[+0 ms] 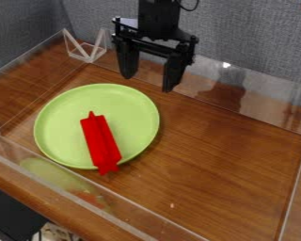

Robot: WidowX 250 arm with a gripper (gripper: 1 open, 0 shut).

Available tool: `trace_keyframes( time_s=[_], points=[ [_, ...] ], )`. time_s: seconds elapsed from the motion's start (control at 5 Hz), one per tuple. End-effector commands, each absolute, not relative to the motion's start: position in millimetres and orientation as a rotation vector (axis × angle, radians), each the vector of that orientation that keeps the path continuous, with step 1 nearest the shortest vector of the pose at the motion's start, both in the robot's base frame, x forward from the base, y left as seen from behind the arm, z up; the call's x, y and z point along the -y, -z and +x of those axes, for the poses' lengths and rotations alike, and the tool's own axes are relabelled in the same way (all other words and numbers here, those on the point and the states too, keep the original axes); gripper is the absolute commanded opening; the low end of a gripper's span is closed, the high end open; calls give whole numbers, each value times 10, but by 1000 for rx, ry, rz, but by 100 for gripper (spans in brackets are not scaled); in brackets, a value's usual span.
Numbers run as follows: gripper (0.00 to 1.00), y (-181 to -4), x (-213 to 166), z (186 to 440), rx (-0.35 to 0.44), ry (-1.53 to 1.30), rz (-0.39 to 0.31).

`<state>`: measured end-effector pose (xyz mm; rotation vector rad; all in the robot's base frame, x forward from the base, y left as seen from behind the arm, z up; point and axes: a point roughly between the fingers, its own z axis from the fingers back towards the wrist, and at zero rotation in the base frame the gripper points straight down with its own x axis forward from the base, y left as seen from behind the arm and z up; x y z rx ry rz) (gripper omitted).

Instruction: Move the red object from the green plate to the table

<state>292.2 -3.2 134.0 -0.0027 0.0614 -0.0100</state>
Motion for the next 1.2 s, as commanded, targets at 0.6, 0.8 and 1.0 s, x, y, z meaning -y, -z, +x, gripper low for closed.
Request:
trace_keyframes(
  time_s=[0.6, 0.8, 1.0],
  points=[
    [100, -992, 285, 3233, 4, -398, -58],
    [100, -989, 48, 3107, 9, -469, -54],
    [100, -1033, -219, 2877, 39, -648, -62]
  ],
)
